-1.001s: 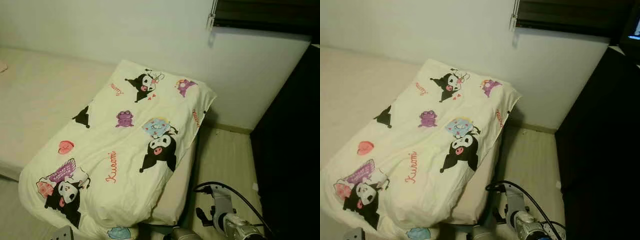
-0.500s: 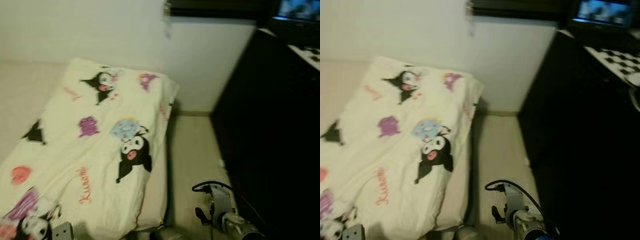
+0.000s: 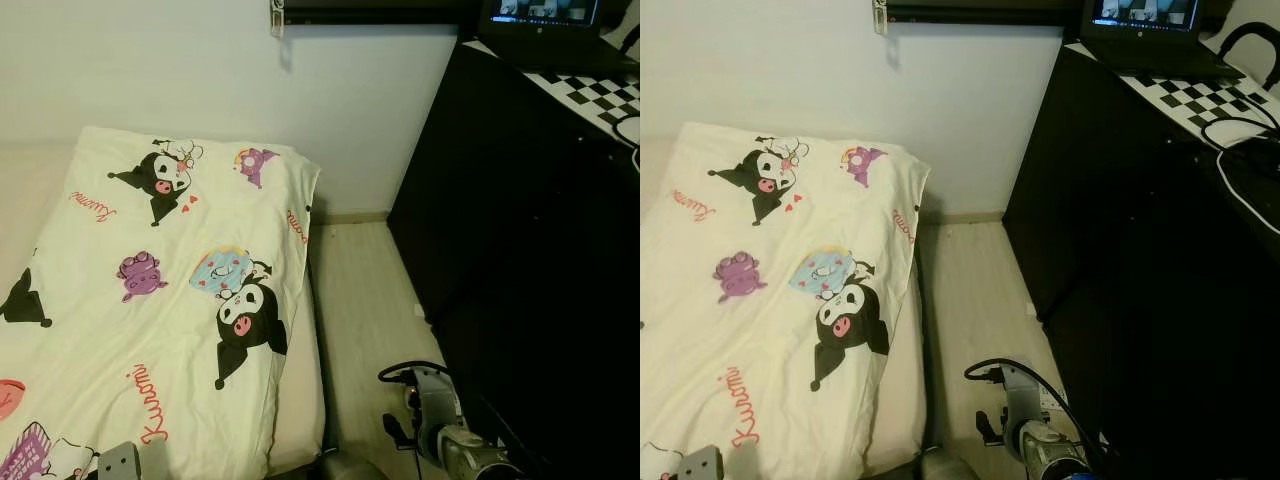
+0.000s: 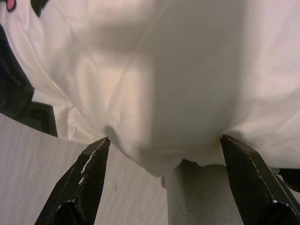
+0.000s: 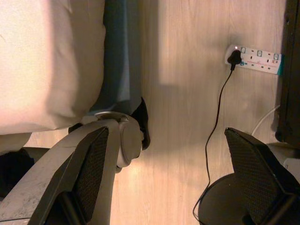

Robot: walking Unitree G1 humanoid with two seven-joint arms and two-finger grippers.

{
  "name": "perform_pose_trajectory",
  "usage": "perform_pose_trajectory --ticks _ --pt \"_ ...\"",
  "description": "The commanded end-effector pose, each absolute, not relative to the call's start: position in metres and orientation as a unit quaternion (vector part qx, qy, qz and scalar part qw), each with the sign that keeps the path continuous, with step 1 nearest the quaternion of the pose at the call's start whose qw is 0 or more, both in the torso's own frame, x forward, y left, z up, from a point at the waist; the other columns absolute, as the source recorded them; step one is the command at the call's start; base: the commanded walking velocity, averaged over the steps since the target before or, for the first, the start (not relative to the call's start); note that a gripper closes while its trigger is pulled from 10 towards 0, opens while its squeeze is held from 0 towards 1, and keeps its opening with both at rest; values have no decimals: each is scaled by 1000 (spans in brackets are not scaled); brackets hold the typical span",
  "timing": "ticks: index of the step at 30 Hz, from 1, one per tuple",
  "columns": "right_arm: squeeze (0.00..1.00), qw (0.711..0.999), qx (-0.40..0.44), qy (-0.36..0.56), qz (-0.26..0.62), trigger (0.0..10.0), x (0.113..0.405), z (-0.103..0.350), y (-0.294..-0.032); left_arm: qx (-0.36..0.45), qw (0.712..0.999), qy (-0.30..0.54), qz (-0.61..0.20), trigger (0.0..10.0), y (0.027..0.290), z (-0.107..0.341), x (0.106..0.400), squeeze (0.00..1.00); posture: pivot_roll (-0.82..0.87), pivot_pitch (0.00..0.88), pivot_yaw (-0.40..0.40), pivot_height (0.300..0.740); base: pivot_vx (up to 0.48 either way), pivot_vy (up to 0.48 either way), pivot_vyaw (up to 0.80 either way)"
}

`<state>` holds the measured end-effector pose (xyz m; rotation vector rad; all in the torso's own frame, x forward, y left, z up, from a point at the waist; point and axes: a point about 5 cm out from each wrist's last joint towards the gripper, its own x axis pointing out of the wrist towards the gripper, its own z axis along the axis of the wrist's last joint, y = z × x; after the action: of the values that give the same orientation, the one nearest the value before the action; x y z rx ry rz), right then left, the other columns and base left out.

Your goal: Clean up the room

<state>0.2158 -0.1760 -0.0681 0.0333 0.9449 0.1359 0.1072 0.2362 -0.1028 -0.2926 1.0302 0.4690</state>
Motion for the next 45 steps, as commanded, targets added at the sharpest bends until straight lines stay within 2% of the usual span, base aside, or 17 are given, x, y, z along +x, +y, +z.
perform_pose_trajectory --ticks 1,10,38,45 --pt "0 883 19 466 58 10000 209 -72 -180 -145 823 502 225 10000 232 -106 99 0 -142 2 24 740 -375 0 0" --pt "0 883 20 466 58 10000 209 -72 -180 -135 822 508 220 10000 232 -107 98 0 -142 3 23 740 -351 0 0" --pt "0 881 14 468 62 10000 208 -72 -181 -120 826 516 192 10000 230 -107 98 0 -144 0 19 740 0 0 0" --pt "0 881 15 468 62 10000 208 -72 -181 -123 825 518 189 10000 227 -108 97 0 -149 5 20 740 0 -480 0"
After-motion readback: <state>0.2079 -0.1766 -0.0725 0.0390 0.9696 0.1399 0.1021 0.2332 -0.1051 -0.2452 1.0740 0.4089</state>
